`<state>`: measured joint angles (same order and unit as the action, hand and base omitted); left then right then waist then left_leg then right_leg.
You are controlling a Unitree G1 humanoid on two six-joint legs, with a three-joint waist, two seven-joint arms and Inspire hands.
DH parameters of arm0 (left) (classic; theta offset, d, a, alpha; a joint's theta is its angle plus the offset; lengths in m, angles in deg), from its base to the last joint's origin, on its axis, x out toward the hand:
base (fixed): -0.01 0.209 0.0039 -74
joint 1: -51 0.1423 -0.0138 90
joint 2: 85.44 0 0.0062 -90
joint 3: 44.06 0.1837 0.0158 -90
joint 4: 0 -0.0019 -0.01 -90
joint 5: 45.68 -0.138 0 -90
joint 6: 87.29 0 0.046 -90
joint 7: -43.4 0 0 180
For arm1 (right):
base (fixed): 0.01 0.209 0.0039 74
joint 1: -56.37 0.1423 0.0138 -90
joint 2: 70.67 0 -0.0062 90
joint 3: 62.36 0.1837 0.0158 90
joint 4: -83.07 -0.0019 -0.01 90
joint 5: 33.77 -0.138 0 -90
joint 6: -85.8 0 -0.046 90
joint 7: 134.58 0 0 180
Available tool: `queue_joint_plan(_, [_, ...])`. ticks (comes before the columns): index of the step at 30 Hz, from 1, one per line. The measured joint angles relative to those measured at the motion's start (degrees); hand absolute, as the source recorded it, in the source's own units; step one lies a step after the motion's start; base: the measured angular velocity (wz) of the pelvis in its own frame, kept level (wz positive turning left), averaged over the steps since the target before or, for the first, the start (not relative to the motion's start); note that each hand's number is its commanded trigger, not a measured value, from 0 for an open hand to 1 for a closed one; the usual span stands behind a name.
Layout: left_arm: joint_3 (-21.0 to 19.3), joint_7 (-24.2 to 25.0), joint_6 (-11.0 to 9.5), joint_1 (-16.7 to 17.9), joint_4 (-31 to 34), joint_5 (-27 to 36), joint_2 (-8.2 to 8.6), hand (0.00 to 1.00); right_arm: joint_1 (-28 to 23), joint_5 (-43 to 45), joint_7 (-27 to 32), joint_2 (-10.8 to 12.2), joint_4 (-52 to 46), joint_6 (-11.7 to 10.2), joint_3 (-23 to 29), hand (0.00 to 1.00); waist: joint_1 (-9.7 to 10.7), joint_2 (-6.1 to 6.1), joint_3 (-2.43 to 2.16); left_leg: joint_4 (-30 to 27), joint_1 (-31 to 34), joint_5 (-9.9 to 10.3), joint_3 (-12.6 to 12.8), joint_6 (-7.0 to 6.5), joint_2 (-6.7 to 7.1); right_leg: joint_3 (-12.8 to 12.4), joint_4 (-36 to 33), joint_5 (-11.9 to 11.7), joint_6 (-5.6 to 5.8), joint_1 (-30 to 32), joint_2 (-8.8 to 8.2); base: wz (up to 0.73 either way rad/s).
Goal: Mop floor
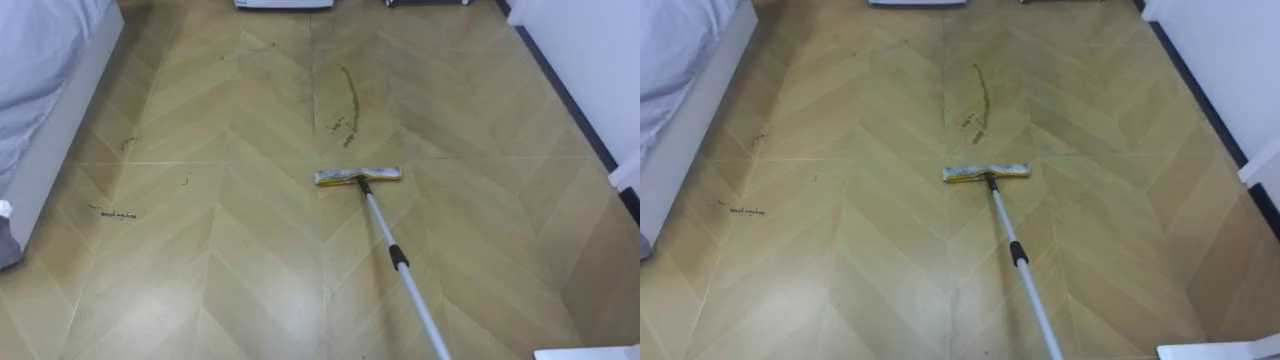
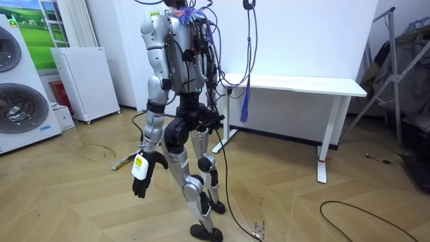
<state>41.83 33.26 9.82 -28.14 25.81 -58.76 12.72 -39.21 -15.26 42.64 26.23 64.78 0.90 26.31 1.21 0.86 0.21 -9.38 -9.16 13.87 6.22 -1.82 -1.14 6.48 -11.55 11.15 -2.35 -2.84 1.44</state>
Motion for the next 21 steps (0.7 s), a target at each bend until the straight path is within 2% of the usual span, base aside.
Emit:
queue_joint_plan(8, [-0.2,0.7,0.1,0.1,0.0,-0.3,0.03,0.0,0.2,0.0,-1.0,0.0,0.1,0.8,0.1,1.0,0.0,0.04,-0.22,0.0,-0.1,0.0,-0.2,0.0,0.0,0.4,-0.1,0.0,0.0,-0.3,-0.1,0.02])
queue_joint_plan(14, [-0.2,0.7,0.5,0.0,0.0,-0.2,0.04,0.0,0.4,-0.4,-1.1,0.0,0.1,1.3,0.0,1.0,-0.1,-0.08,0.12,-0.1,0.2,0.0,-0.1,0.0,0.0,0.9,-0.3,0.0,-0.02,0.0,-0.23,0.04])
queue_joint_plan(19, [-0.2,0.7,0.5,-0.7,0.0,-0.4,0.02,0.0,0.7,-4.2,-1.0,0.0,0.1,1.3,-0.6,1.0,-0.3,-0.01,-0.21,-0.2,2.1,0.0,-0.2,0.0,0.03,1.5,-0.3,-0.1,-0.02,1.8,-0.34,0.08])
queue_joint_plan(21, [-0.2,0.6,0.5,-0.9,0.0,-0.4,0.02,0.0,0.7,-5.2,-1.0,0.0,0.2,1.3,-1.4,1.0,-0.4,0.02,-0.15,-0.3,2.8,0.0,-0.2,0.01,-0.01,1.6,-0.5,-0.2,-0.04,2.4,-0.35,0.05])
